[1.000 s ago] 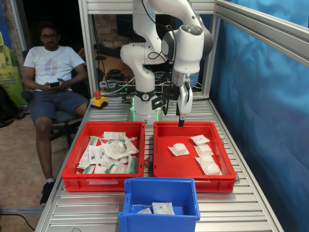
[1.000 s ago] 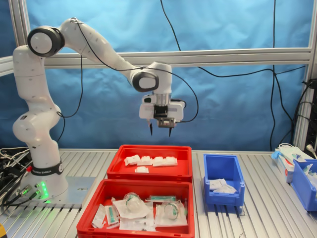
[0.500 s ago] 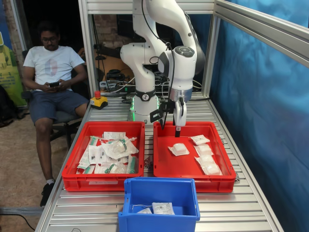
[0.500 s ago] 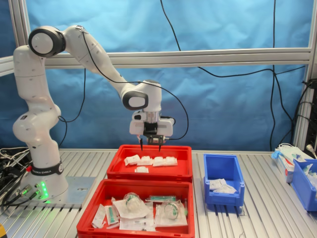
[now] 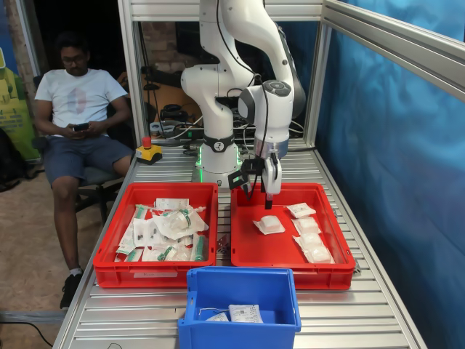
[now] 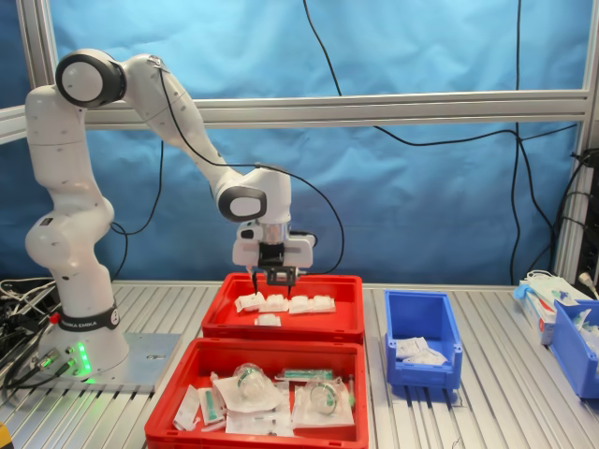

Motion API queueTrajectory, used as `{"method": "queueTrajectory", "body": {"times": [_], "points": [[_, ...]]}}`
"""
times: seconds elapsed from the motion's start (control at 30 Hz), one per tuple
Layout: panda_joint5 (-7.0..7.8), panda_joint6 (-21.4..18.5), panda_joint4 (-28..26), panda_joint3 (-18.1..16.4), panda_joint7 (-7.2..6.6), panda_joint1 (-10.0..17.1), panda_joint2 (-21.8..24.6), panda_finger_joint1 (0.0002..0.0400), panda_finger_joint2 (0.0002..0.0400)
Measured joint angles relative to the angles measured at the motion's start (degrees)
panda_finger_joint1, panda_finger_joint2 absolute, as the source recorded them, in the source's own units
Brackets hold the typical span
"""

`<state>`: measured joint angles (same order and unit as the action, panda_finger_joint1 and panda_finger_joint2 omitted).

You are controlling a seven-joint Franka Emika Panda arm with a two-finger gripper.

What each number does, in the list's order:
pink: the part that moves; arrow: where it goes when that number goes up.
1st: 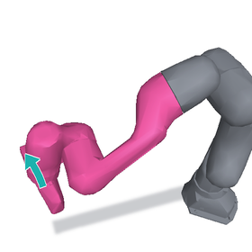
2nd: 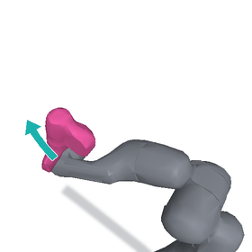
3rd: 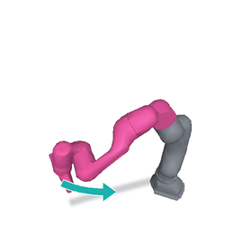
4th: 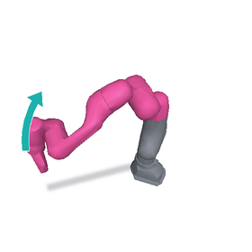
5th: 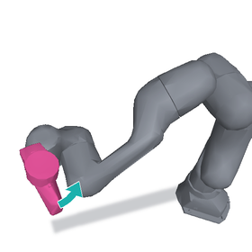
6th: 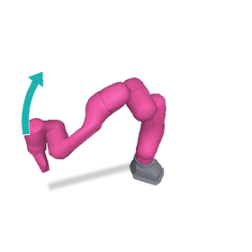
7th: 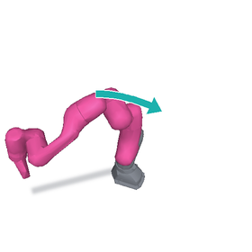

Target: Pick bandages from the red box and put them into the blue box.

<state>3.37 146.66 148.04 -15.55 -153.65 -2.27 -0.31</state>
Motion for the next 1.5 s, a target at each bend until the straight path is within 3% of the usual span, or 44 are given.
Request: {"method": "queueTrajectory", "body": {"times": [0.4,0.8,1.5], "points": [[-0.71,3.32,3.62,-0.08,0.00,-2.66,-0.02,0.0400,0.0400],[-3.32,4.07,4.75,-0.21,0.00,-5.91,-0.04,0.0400,0.0400],[-4.17,9.78,5.07,-0.43,0.00,-10.26,-3.75,0.0400,0.0400]]}}
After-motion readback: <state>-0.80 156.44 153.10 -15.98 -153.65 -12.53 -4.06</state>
